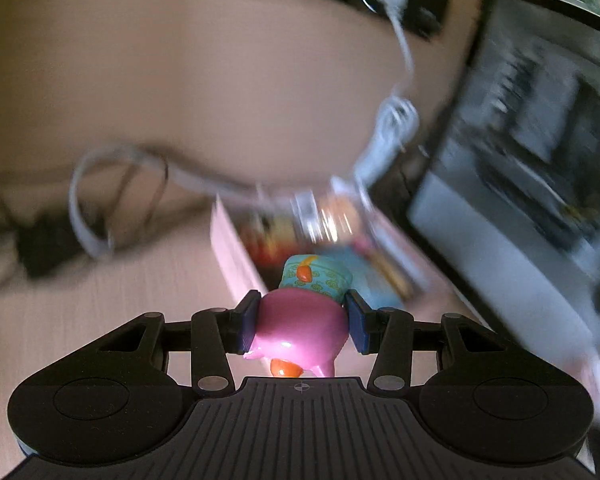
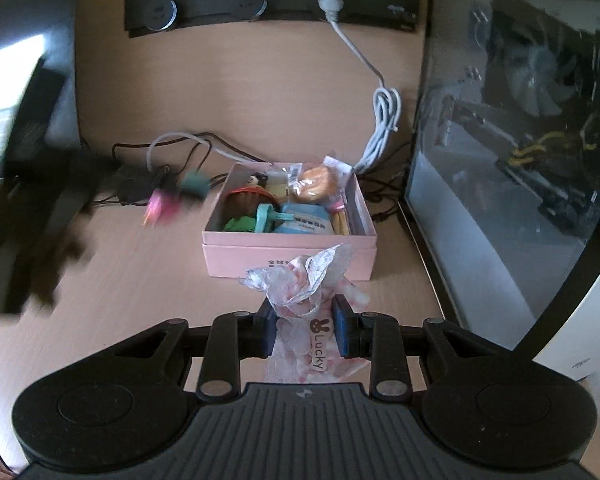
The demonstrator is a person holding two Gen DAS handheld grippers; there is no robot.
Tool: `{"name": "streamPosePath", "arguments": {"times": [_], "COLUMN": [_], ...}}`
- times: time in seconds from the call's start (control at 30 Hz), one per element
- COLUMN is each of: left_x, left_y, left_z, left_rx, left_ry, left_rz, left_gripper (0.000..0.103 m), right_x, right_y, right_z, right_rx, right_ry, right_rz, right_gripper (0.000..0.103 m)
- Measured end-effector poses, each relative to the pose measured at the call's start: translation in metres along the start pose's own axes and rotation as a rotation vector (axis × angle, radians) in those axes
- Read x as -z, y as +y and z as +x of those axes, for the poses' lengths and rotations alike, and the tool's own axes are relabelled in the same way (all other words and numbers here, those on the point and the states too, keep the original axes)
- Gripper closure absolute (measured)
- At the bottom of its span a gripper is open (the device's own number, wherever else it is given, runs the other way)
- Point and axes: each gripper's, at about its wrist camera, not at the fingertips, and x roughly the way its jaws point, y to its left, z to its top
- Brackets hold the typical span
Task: Organize objects
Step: 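Lift the pink bird toy and white wrapper toward the pink box with both tools, then carry the pink bird toy and white wrapper over the pink box with both tools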
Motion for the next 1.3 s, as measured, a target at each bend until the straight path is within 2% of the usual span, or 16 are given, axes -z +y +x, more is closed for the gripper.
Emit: {"name": "streamPosePath", "arguments": {"times": [0.13, 0.23, 0.3, 0.37, 0.5, 0.63, 0.73, 0.8, 0.9, 1.0, 1.17, 1.3], "left_x": [-0.042, -0.059, -0.06, -0.054, -0.039, -0.041, -0.045, -0.04, -0.026, -0.01, 0.018, 0.045], "left_y": [-0.009, -0.014, -0.018, -0.022, -0.026, -0.019, -0.02, -0.02, -0.021, -0.013, 0.003, 0.02], "left_z": [0.054, 0.102, 0.133, 0.156, 0.164, 0.143, 0.117, 0.095, 0.055, 0.017, -0.032, -0.056], "left_rx": [-0.044, -0.046, -0.09, -0.181, -0.243, -0.19, -0.122, -0.059, 0.005, 0.063, 0.104, 0.09], "left_ry": [-0.04, -0.012, 0.04, 0.102, 0.14, 0.101, 0.071, 0.052, 0.006, -0.019, -0.007, 0.019], "left_rz": [-0.019, -0.086, -0.131, -0.153, -0.149, -0.184, -0.186, -0.192, -0.179, -0.209, -0.282, -0.316], "left_gripper": [0.052, 0.052, 0.051, 0.05, 0.048, 0.048, 0.048, 0.049, 0.049, 0.049, 0.049, 0.049], "right_x": [-0.001, -0.002, 0.0, 0.001, 0.004, 0.001, -0.006, -0.013, -0.023, -0.037, -0.081, -0.123], "right_y": [-0.012, -0.018, -0.022, -0.025, -0.033, -0.034, -0.03, -0.028, -0.027, -0.029, -0.032, -0.041], "right_z": [0.012, 0.022, 0.026, 0.032, 0.04, 0.046, 0.05, 0.054, 0.059, 0.065, 0.083, 0.112], "right_rx": [-0.029, -0.038, -0.039, -0.035, -0.024, -0.023, -0.037, -0.047, -0.058, -0.073, -0.094, -0.096], "right_ry": [0.011, 0.013, 0.027, 0.041, 0.064, 0.077, 0.07, 0.068, 0.071, 0.078, 0.049, 0.038], "right_rz": [0.012, 0.007, 0.004, -0.001, -0.003, 0.004, -0.001, -0.004, 0.009, 0.044, 0.081, 0.135], "right_gripper": [0.075, 0.075, 0.075, 0.075, 0.075, 0.075, 0.076, 0.075, 0.076, 0.075, 0.075, 0.075]}}
